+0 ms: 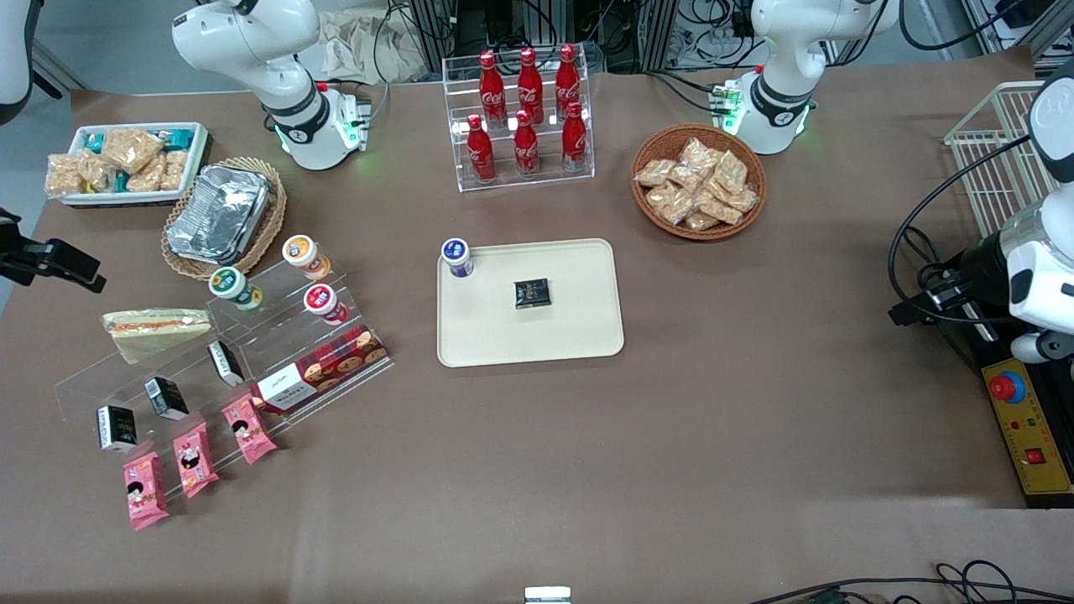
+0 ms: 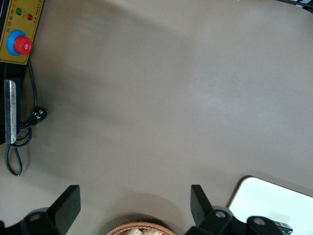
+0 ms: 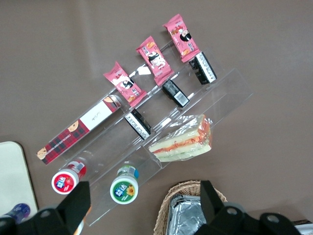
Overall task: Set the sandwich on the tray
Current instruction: 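Move the right gripper down toward the wrapped sandwich on the acrylic stand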
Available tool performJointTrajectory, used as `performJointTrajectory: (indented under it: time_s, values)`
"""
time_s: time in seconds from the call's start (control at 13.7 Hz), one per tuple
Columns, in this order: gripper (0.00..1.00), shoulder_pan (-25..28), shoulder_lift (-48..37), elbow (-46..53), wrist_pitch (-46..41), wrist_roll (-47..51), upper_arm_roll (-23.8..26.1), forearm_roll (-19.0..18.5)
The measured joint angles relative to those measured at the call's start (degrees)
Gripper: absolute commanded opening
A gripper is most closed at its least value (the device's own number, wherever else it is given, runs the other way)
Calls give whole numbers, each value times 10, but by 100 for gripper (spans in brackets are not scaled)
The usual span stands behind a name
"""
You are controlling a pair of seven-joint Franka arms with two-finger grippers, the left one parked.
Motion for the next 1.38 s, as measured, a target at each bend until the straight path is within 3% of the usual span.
performJointTrajectory:
  time_s: [0.95, 1.38]
  values:
    - [100, 0, 2, -3, -14, 8, -1, 0]
    - [100, -1, 14, -39, 49, 237, -1, 13]
